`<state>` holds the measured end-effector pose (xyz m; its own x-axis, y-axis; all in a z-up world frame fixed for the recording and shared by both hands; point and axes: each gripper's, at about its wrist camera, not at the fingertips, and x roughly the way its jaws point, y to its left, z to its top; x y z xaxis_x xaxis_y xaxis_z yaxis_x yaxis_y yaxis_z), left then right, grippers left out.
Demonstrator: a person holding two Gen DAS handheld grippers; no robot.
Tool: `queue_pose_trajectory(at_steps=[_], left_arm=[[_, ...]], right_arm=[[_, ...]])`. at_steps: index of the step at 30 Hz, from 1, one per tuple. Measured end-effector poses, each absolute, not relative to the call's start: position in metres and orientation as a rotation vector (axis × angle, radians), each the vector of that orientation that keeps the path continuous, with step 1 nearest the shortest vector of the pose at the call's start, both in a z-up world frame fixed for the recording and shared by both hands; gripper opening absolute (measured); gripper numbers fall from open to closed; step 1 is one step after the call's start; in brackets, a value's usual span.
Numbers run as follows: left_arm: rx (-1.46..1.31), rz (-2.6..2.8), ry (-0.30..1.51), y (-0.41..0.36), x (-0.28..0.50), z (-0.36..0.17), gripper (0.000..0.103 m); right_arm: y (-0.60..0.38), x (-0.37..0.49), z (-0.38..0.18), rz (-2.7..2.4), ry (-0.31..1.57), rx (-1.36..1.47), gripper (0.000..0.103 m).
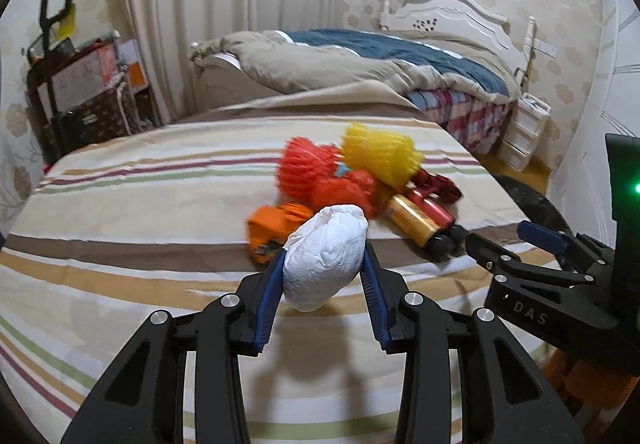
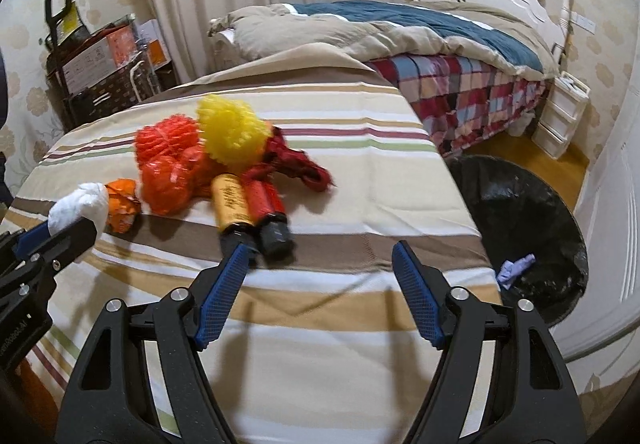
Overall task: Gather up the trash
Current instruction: 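Grasp the gold can with the right gripper while the left gripper holds the bundle, then carry the white bundle and gold can over the trash bin with both grippers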
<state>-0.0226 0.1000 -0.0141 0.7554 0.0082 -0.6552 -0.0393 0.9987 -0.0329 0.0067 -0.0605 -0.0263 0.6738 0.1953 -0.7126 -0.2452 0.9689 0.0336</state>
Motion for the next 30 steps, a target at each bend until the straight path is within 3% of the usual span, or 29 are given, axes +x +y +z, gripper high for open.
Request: queue_pose_trajectory(at_steps=[4,12,30], left_arm=[[-0.069,0.056,0.717,0.117,-0.023,-0.016,0.039],[-0.106,0.115,0.732,0.147,-0.024,-0.026,0.039],[-0.171,0.133,0.777,0.171,-0.02,-0.039,0.039]], right_arm=[[-0.043,0.008,-0.024,0.289,0.794,-0.095,0.054],[-0.012,0.015,-0.027,0.355,0.817,-0.134,0.04],[0.017,0.04,-0.04,0.371,0.876,-0.154,0.04]])
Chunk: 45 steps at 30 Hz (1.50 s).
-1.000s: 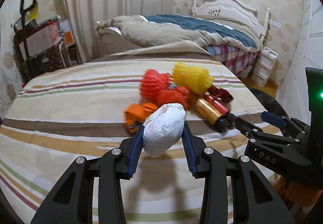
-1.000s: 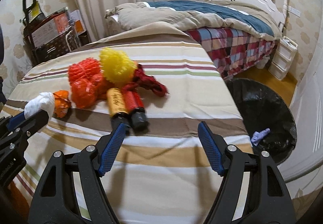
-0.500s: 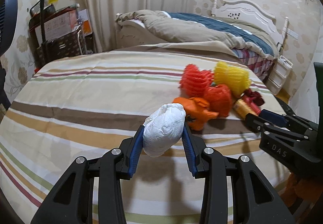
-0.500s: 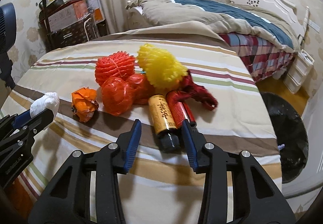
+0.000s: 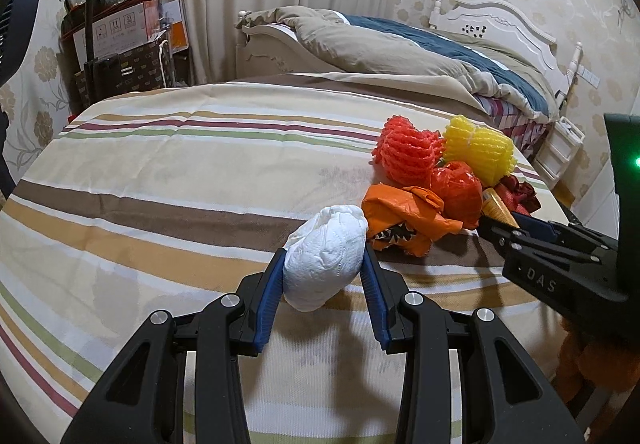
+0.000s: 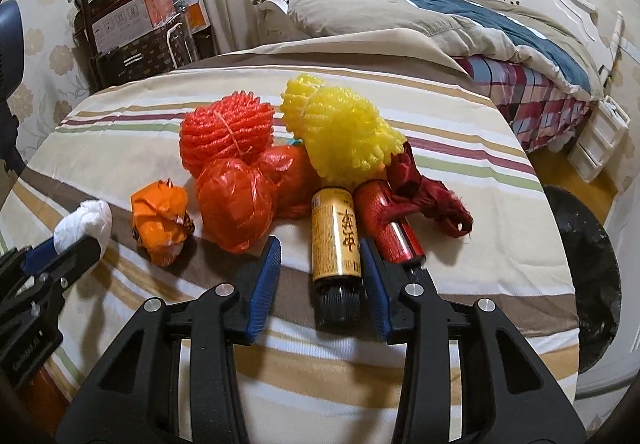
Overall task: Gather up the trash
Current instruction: 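Carry the white bundle and gold can over the trash bin with both grippers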
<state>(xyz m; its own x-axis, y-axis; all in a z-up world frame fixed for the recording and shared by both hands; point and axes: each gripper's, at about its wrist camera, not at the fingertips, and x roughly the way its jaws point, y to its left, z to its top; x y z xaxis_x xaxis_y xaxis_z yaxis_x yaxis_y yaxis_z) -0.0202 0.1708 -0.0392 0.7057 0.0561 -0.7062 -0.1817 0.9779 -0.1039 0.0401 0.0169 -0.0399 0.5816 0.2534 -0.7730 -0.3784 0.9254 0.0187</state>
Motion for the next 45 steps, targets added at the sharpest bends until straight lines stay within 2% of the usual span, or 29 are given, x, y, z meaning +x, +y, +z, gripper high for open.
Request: queue_pose_trajectory(at_steps=[2,4,5,23,45], left_arm=[[-0.171,0.133,0.777,0.171,-0.02,-0.039,0.039],[-0.172,0.134,0.776,0.171,-0.02,-0.039,0.039],[-0.173,0.134,0.776,0.171,-0.019,-0.039,0.039],[-0.173,0.074,0.726,0.149,-0.033,-0.031,0.039],[-0.085,-0.182,0.682,0.027,0.004,-0.003,0.039]], right_arm=[[0.02,0.042,-0.041,0.367,0.876,-0.164,0.038],[0.022,0.043,-0.043,0.366,0.883,-0.178,0.025],[0.023,0.044,-0.045,0.373,0.892,-0.177,0.024],[-0.023,0.001,-0.025,0.343,0.819,-0.094,0.024],[-0.154,0.001,0.0,0.088,0.714,0.031,0.024]])
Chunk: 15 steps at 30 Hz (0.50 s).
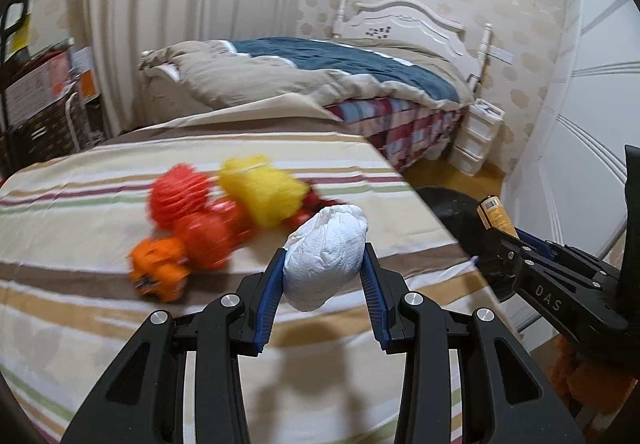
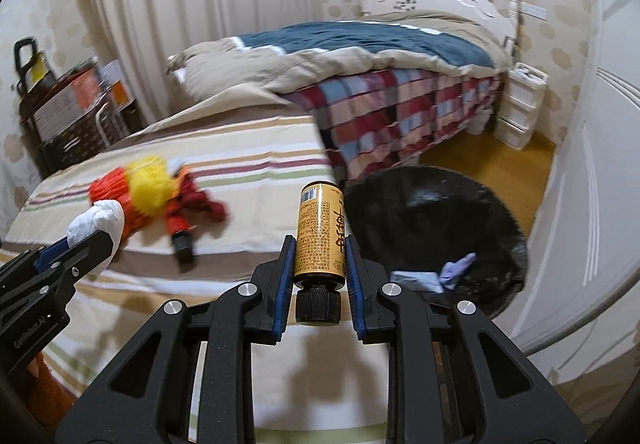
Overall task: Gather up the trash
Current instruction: 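Carry the white bundle and gold can over the trash bin with both grippers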
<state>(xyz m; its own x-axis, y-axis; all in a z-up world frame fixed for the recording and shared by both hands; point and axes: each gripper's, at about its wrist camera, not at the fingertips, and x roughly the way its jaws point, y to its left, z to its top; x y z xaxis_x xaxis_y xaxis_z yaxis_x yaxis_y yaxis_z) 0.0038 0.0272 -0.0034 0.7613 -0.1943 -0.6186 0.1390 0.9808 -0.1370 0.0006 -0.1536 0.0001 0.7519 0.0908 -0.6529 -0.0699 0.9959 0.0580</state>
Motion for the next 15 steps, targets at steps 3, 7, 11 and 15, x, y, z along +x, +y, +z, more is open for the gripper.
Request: queue_pose_trajectory(at_steps=[3,7,11,15], left_arm=[[-0.076,-0.217,0.687,0.004,0.016,-0.003,0.039],[-0.064,-0.251,0.688,-0.02,0.032,-0.002,0.039],[-0.041,-0.275,0.688,-0.045,0.047,-0.002,0.039],[-0.019,-0.295,0.687,-0.068,0.061,-0.004,0.039]], right_arm=[[-0.172,0.007,0.001,0.056,0.705,0.043,0.024],[-0.192,0.017,-0.002,0.025,0.703,0.056,0.024],[-0.211,0.027,-0.006,0.0,0.702,0.066,0.024],[-0.226,0.035,-0.009,-0.024,0.702,0.072,0.024]])
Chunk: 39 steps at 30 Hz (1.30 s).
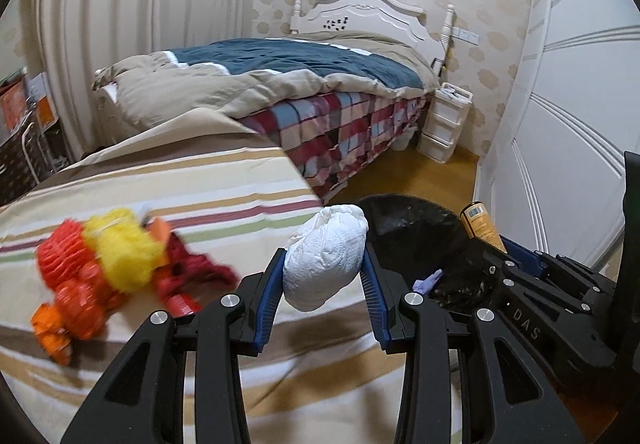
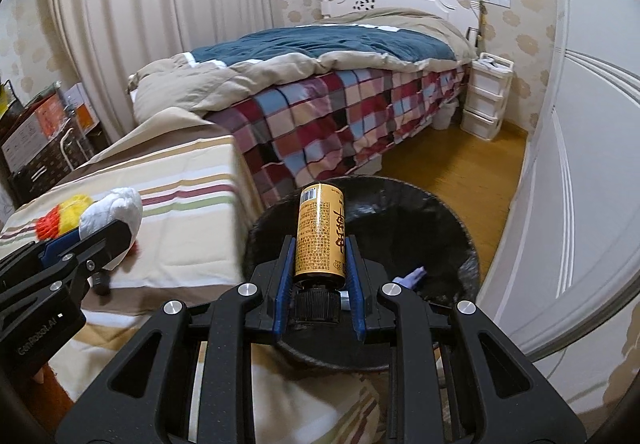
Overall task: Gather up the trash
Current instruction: 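Carry the white bundle and gold can over the trash bin with both grippers, then open both grippers to drop the can and bundle into the bin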
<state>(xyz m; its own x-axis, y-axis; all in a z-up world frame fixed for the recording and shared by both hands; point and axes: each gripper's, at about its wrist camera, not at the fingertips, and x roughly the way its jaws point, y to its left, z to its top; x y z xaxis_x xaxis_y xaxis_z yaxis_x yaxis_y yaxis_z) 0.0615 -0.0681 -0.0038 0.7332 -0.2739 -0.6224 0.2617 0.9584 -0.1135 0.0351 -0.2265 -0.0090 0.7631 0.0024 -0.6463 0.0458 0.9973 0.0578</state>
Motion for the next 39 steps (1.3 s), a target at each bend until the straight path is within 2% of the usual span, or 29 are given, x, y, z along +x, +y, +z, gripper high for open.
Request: queue_pose_trajectory(at_steps=[15,30,33,37,39], left_arm=[[0.059,-0.295,0.726,-0.123,0.095,-0.022,0.039],[0.092,-0.286,0.747,-0.14,0.113,-0.032,0.04],[0.093,-0.287,0.75,-0.14,0.114,-0.032,0.042],[0.085,-0.275,0.74,-0.137,0.112,-0.031,0.059],[0.076,-0.266,0.737,-0.133,0.11,-0.03,0.066]], right_arm=[[-0.265,0.065,-0.028,-0.071,0.736,0.114,0.024],[-0.278,0.084,-0.039,-0.094,0.757,0.13,0.024],[-0.278,0.085,-0.04,-0.101,0.755,0.13,0.024],[-0.279,0.085,-0.042,-0.113,0.747,0.13,0.028],[-0.279,0.083,-0.042,-0.12,0.744,0.127,0.034]])
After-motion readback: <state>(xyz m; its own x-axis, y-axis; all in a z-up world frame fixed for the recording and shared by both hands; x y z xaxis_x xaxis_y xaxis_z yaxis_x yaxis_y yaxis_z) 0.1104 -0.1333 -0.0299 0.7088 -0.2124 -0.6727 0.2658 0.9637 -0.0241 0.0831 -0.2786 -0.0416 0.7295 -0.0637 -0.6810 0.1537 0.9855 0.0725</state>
